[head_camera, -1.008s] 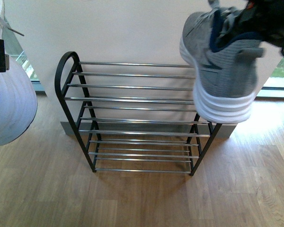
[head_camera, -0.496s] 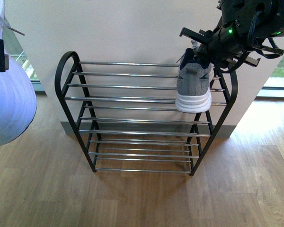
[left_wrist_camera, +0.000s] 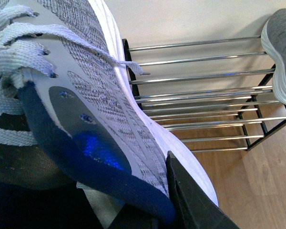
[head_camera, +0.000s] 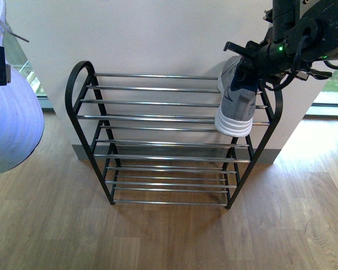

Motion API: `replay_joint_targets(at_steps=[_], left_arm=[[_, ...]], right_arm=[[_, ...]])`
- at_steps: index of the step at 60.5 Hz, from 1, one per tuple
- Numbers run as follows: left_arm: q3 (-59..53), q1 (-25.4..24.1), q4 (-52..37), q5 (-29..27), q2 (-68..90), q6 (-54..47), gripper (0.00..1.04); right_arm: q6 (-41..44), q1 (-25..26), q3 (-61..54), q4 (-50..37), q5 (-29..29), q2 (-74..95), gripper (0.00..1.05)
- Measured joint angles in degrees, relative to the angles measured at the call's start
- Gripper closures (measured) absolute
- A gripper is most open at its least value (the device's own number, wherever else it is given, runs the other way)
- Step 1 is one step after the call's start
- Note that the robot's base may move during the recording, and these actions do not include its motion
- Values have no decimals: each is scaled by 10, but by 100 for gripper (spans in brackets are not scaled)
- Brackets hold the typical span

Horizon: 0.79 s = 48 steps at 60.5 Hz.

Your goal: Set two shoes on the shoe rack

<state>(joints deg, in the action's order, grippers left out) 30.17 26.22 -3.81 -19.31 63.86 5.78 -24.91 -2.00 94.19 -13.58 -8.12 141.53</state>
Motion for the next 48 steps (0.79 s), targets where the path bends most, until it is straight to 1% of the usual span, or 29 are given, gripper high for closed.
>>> replay_joint_targets(at_steps=[5,9,15,19,21,25,33,41,48], left_arm=[[0,0,0,0,0,0,103],[0,0,0,0,0,0,103],[0,0,0,0,0,0,103],[0,0,0,0,0,0,103],[0,0,0,0,0,0,103],[0,0,0,0,0,0,103],[0,0,0,0,0,0,103],[0,0,0,0,0,0,103],[0,0,0,0,0,0,103]], right_arm=[[10,0,-35,-27,16,-24,59],[17,-1,-91,-55,38,-69,42],[21,-1,-173,-87,71,-150,21],[20,-1,-219,-107,84,-197,11],[20,-1,-243,-119,91,-221,8],[21,-1,-305,-143,107,-280,10],[21,0,-419,-167,127,-381,9],[21,8,-530,-167,152,-492,9],[31,19,-613,-145,174,-608,9]])
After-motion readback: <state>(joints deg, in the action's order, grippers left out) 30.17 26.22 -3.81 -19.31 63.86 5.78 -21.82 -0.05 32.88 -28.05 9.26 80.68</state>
